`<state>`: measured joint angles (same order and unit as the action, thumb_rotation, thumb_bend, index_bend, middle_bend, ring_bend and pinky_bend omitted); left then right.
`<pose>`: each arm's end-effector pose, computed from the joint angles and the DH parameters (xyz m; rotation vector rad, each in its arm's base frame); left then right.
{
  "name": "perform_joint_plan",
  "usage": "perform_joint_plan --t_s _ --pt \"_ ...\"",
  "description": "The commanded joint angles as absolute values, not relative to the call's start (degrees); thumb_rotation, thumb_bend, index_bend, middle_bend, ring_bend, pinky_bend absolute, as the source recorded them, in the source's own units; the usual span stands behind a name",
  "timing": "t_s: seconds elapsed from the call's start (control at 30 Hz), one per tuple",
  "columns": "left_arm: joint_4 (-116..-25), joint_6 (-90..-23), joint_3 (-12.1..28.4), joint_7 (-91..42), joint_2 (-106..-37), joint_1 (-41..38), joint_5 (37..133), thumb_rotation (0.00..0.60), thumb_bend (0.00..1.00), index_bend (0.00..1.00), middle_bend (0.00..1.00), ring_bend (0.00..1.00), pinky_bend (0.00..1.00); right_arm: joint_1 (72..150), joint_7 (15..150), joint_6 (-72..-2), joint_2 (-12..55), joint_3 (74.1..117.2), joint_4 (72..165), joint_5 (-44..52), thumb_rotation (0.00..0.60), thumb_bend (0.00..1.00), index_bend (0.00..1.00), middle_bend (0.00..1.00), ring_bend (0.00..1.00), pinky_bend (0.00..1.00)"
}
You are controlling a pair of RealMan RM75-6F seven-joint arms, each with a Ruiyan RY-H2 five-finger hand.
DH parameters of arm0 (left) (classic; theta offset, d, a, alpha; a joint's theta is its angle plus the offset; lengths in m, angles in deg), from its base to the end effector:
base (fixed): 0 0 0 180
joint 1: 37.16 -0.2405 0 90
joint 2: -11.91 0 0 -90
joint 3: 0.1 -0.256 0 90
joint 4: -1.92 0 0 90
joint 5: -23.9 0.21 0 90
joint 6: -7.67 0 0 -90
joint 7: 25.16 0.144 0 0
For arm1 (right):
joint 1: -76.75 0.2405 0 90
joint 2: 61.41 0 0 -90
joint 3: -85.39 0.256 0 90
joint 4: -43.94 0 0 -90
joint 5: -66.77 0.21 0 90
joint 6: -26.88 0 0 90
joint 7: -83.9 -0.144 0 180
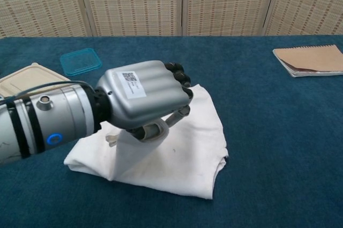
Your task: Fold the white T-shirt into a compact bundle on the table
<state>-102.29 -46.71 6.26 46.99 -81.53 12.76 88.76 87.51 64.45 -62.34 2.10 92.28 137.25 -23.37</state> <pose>-0.0324 0.2532 -0.0564 -2.2932 -0.0410 -0.7641 -0.2671 -0.2221 0.1765 1.3267 -0.9720 1.3822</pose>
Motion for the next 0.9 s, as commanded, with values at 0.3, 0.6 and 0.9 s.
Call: perform_joint_plan --t_s 0.3,0.6,0.9 --pt "-98.81 -50.62 7.18 52.10 -87.81 17.34 82.12 0.600 0.47 0.77 0.29 0.14 0.06 87.20 63.58 -62.17 1.98 92.49 136.65 -22.89 0.600 0.07 0.20 0.15 0.03 0.02" --pt "-97.73 -53.50 5.66 55.04 -91.11 19.47 79.76 0.600 0.47 0.75 0.29 0.14 0.06 86.98 63.17 -61.95 1.75 92.67 136.31 -22.50 0.600 0.07 0.20 0.15 0.03 0.02" --pt "-96.27 -56.95 5.12 59.17 -95.13 21.37 75.84 0.600 0.42 0.53 0.22 0.09 0.06 86.61 62.67 -62.23 1.48 92.82 136.02 -22.42 0.600 0.07 0.20 0.15 0.03 0.02"
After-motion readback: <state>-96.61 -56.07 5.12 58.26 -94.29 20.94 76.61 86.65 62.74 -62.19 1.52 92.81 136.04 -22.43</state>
